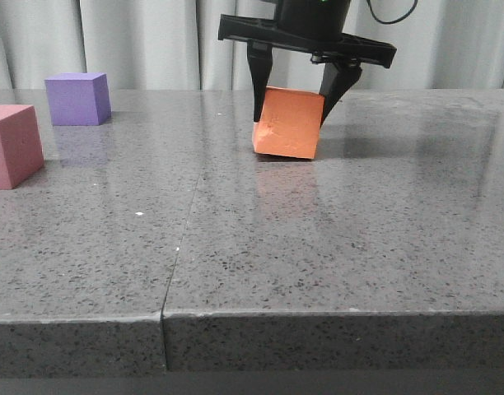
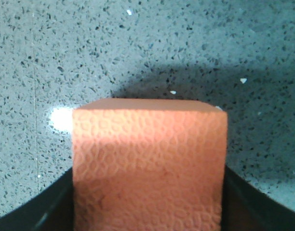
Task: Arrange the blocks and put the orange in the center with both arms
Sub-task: 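Lift the orange cube and carry it toward the table's middle, then set the orange cube down and open the right gripper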
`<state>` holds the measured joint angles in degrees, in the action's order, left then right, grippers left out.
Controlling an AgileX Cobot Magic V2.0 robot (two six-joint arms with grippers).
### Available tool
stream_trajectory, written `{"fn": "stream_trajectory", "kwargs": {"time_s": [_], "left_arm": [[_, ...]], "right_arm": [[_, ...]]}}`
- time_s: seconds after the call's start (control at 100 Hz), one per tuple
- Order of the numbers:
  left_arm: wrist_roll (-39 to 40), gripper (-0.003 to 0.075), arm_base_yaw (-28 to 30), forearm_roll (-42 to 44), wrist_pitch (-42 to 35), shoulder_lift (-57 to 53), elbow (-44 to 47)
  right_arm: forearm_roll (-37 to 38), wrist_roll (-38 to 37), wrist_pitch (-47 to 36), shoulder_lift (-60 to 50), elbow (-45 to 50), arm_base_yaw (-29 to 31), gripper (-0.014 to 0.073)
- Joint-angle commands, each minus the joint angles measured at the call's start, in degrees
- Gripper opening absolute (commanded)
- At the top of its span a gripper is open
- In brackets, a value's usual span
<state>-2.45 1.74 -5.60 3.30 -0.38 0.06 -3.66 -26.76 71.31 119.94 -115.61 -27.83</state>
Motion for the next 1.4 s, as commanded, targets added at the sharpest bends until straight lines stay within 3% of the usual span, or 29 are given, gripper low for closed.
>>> {"fn": "stream_trajectory", "kwargs": {"time_s": [0.0,0.14,0.79,1.39], "left_arm": [[0.04,-0.002,0.11,0.11,-4.57,-1.64,2.27],[0.04,-0.002,0.11,0.11,-4.57,-1.64,2.27],[0.04,-0.002,0.11,0.11,-4.57,-1.64,2.27],[0.04,-0.002,0.11,0.11,-4.57,-1.64,2.27]], "right_arm": [[-1.08,1.24,1.19,-2.6,-1.46,-0.02,0.0498],[-1.08,1.24,1.61,-2.6,-1.46,-0.02,0.0572],[-2.59,1.29,5.05,-3.37,-1.58,-0.02,0.0572],[-0.99,2.98,5.05,-11.35,-1.58,-0.02,0.0568]]}}
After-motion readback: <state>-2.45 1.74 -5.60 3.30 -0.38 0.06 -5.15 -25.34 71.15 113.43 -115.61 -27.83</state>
